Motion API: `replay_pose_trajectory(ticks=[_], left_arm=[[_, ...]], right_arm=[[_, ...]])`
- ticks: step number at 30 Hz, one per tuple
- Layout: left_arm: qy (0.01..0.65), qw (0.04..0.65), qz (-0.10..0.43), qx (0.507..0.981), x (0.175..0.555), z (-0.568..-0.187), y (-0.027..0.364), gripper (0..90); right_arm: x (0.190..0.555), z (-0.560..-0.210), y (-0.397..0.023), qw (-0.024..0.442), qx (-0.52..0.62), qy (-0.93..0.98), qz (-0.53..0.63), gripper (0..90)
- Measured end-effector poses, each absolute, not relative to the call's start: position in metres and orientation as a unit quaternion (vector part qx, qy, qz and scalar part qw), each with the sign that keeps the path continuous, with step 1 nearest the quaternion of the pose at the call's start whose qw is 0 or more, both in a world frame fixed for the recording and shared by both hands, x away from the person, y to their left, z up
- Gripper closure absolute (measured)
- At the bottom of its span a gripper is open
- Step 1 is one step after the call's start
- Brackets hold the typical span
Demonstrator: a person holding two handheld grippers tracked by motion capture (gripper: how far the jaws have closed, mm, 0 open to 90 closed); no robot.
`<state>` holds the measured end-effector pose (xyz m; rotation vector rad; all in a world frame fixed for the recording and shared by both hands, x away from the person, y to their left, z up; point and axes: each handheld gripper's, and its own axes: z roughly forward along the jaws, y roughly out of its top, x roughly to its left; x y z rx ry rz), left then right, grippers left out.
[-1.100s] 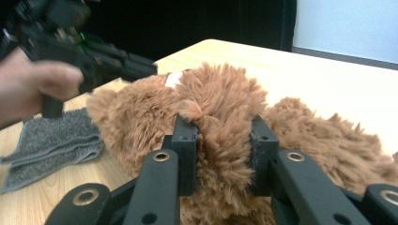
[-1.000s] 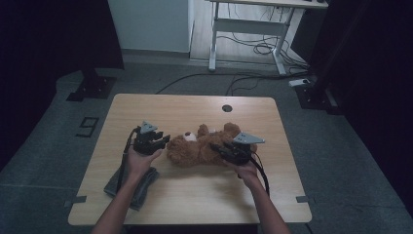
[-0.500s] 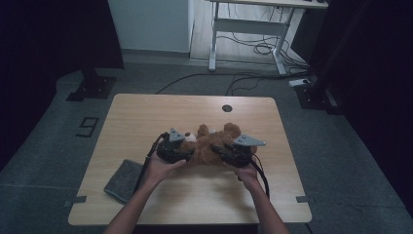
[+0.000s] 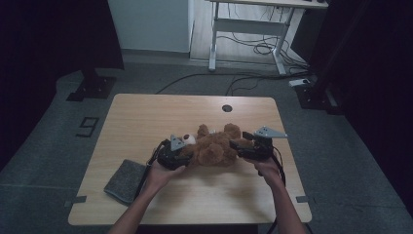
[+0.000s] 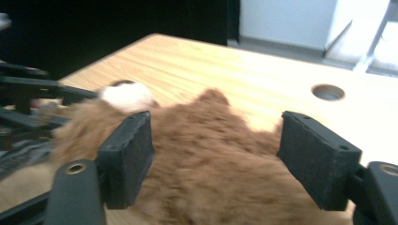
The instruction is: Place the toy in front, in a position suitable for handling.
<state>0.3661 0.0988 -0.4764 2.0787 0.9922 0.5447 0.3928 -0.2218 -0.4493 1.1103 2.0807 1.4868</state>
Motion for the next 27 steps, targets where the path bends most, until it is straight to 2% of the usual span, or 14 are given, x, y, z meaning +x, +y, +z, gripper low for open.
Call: replay_pose_trajectory(ticks=[5, 10, 14, 16, 19, 21, 27], left_arm=[[0.388, 0.385, 0.212, 0.811, 0.363, -0.479, 0.101, 46.3], [0.384, 0.388, 0.211, 0.811, 0.359, -0.482, 0.103, 46.6], [0.378, 0.388, 0.215, 0.813, 0.354, -0.485, 0.104, 46.6], [0.374, 0.389, 0.219, 0.813, 0.352, -0.487, 0.104, 46.7], [0.371, 0.386, 0.223, 0.815, 0.352, -0.487, 0.103, 46.9], [0.371, 0.383, 0.221, 0.817, 0.356, -0.486, 0.103, 46.9], [0.37, 0.397, 0.208, 0.813, 0.356, -0.482, 0.109, 45.9]], right_arm=[[0.406, -0.465, -0.231, 0.15, 0.413, 0.748, 0.497, 19.5], [0.404, -0.486, -0.234, 0.118, 0.415, 0.757, 0.49, 21.1], [0.398, -0.497, -0.236, 0.101, 0.402, 0.765, 0.492, 29.3], [0.396, -0.502, -0.238, 0.092, 0.394, 0.769, 0.496, 35.6], [0.391, -0.511, -0.236, 0.091, 0.388, 0.779, 0.485, 50.1], [0.388, -0.515, -0.234, 0.09, 0.388, 0.777, 0.487, 55.6], [0.375, -0.525, -0.233, 0.089, 0.407, 0.747, 0.518, 60.1]])
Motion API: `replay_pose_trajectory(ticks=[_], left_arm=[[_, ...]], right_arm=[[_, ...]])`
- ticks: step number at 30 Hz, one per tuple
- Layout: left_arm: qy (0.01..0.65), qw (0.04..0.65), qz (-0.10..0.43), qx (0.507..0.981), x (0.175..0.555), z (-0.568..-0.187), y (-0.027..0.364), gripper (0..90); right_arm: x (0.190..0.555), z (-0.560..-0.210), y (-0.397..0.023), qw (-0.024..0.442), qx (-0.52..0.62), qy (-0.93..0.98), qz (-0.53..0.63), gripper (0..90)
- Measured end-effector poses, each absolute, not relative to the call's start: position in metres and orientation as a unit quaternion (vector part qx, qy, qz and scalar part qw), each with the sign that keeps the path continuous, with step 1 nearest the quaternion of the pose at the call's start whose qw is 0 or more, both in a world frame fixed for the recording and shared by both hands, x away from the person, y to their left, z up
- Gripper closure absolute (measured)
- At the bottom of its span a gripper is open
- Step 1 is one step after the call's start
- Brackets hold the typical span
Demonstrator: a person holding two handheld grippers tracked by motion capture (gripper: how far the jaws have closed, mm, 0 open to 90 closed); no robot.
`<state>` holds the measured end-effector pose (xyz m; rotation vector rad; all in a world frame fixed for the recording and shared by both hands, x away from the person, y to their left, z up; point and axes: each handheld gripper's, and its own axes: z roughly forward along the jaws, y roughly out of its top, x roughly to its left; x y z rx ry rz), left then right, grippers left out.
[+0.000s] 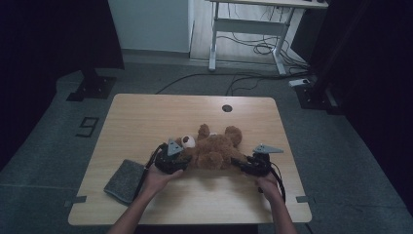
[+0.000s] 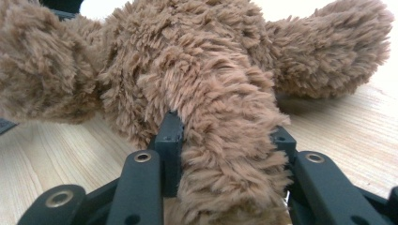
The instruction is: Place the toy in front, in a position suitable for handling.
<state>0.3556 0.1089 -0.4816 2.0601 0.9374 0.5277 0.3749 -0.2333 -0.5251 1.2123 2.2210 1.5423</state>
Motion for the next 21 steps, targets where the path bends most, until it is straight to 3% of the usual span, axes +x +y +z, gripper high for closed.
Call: replay_pose_trajectory(ticks=[7, 21], left_arm=[[0.399, 0.426, 0.212, 0.784, 0.336, -0.472, 0.143, 42.1], [0.438, 0.391, 0.209, 0.782, 0.306, -0.487, 0.197, 31.7]], right_arm=[[0.368, -0.524, -0.236, 0.094, 0.405, 0.741, 0.527, 60.2], [0.362, -0.525, -0.235, 0.099, 0.399, 0.736, 0.538, 58.8]])
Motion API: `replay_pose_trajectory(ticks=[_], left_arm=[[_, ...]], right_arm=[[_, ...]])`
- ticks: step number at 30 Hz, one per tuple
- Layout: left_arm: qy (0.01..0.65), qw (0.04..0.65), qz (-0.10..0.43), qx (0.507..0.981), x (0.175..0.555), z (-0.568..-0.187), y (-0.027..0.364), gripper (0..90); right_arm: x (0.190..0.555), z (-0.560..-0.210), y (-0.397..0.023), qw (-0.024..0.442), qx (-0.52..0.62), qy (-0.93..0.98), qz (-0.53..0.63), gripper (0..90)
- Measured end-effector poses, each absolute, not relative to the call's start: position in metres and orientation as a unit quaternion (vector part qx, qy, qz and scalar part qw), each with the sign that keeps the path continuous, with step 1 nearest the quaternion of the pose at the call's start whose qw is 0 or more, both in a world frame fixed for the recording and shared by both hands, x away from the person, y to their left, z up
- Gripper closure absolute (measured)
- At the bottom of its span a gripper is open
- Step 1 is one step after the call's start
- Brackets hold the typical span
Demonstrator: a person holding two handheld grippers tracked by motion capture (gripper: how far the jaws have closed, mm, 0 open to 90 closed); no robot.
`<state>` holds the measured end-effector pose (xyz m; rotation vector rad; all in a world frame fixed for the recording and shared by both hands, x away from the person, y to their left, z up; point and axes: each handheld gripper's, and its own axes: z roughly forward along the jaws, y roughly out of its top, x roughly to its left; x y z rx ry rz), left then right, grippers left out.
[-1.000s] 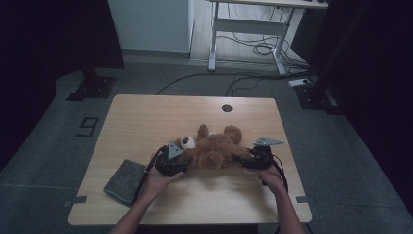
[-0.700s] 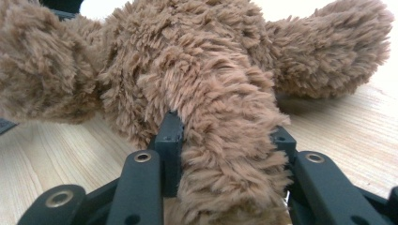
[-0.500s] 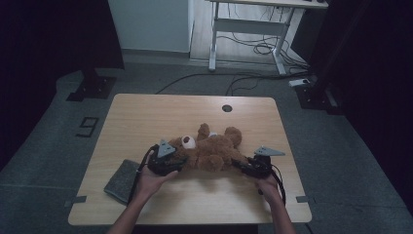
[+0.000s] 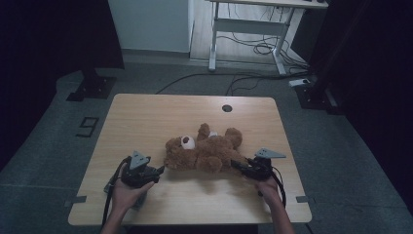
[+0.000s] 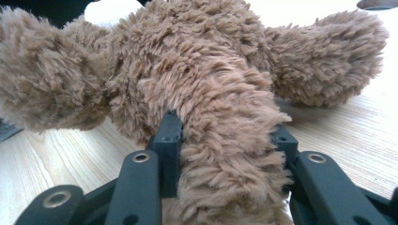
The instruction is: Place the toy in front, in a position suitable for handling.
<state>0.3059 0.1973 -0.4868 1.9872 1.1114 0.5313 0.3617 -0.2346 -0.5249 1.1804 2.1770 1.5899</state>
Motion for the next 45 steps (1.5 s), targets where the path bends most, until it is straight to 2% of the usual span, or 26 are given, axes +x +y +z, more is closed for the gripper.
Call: replay_pose_trajectory(ticks=[9, 15, 32, 41, 45], left_arm=[[0.452, 0.369, 0.201, 0.787, 0.292, -0.501, 0.218, 20.4], [0.473, 0.345, 0.194, 0.787, 0.287, -0.51, 0.227, 19.7], [0.481, 0.313, 0.191, 0.796, 0.29, -0.534, 0.227, 28.4], [0.48, 0.306, 0.201, 0.797, 0.291, -0.539, 0.231, 42.7], [0.477, 0.304, 0.209, 0.798, 0.291, -0.54, 0.231, 45.8]], right_arm=[[0.359, -0.527, -0.235, 0.101, 0.402, 0.732, 0.541, 57.8], [0.359, -0.528, -0.236, 0.101, 0.402, 0.732, 0.541, 57.1], [0.358, -0.53, -0.237, 0.099, 0.403, 0.729, 0.544, 56.2], [0.36, -0.531, -0.238, 0.094, 0.405, 0.728, 0.545, 55.6], [0.359, -0.531, -0.238, 0.093, 0.407, 0.726, 0.546, 55.4]])
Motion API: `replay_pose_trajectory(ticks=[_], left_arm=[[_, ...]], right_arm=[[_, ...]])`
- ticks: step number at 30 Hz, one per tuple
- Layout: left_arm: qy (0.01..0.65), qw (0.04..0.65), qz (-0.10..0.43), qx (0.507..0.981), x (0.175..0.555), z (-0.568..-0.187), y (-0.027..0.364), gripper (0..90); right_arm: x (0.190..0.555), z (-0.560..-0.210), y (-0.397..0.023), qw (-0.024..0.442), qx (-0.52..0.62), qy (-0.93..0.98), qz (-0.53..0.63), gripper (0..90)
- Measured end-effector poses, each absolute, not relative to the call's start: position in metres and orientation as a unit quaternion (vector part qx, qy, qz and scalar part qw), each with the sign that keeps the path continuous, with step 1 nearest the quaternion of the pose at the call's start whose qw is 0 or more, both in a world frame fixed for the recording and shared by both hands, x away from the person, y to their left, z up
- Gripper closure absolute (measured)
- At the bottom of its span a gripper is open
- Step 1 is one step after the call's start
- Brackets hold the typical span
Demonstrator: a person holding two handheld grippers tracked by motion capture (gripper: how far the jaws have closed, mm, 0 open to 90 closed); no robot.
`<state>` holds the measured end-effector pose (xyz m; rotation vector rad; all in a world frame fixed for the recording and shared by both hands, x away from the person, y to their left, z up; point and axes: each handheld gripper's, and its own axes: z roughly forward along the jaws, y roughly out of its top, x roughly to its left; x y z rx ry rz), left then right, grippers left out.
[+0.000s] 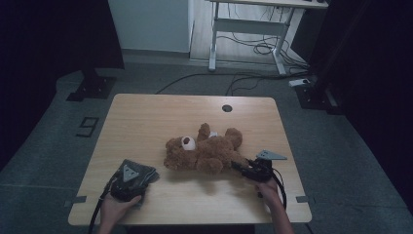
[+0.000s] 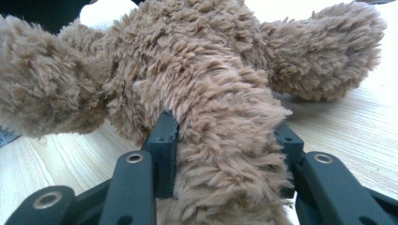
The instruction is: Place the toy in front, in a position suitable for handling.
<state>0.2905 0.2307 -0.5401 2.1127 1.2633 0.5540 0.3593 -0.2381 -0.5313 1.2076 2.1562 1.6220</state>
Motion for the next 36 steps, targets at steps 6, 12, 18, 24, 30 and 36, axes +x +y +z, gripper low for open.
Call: replay_pose_trajectory(ticks=[6, 12, 18, 24, 30, 36], left_arm=[[0.476, 0.309, 0.217, 0.794, 0.29, -0.541, 0.233, 57.4], [0.478, 0.308, 0.221, 0.792, 0.292, -0.541, 0.234, 64.9], [0.49, 0.335, 0.218, 0.775, 0.289, -0.538, 0.24, 71.4], [0.483, 0.355, 0.218, 0.77, 0.286, -0.528, 0.24, 72.6], [0.483, 0.384, 0.229, 0.753, 0.281, -0.516, 0.242, 72.8], [0.48, 0.435, 0.243, 0.722, 0.271, -0.499, 0.248, 73.3]], right_arm=[[0.359, -0.531, -0.238, 0.094, 0.407, 0.727, 0.545, 55.3], [0.359, -0.532, -0.238, 0.095, 0.408, 0.725, 0.547, 55.0], [0.36, -0.532, -0.239, 0.093, 0.407, 0.724, 0.548, 55.0], [0.359, -0.533, -0.239, 0.093, 0.407, 0.724, 0.549, 54.9], [0.359, -0.532, -0.238, 0.095, 0.408, 0.725, 0.547, 54.9], [0.359, -0.532, -0.238, 0.095, 0.409, 0.724, 0.547, 54.8]])
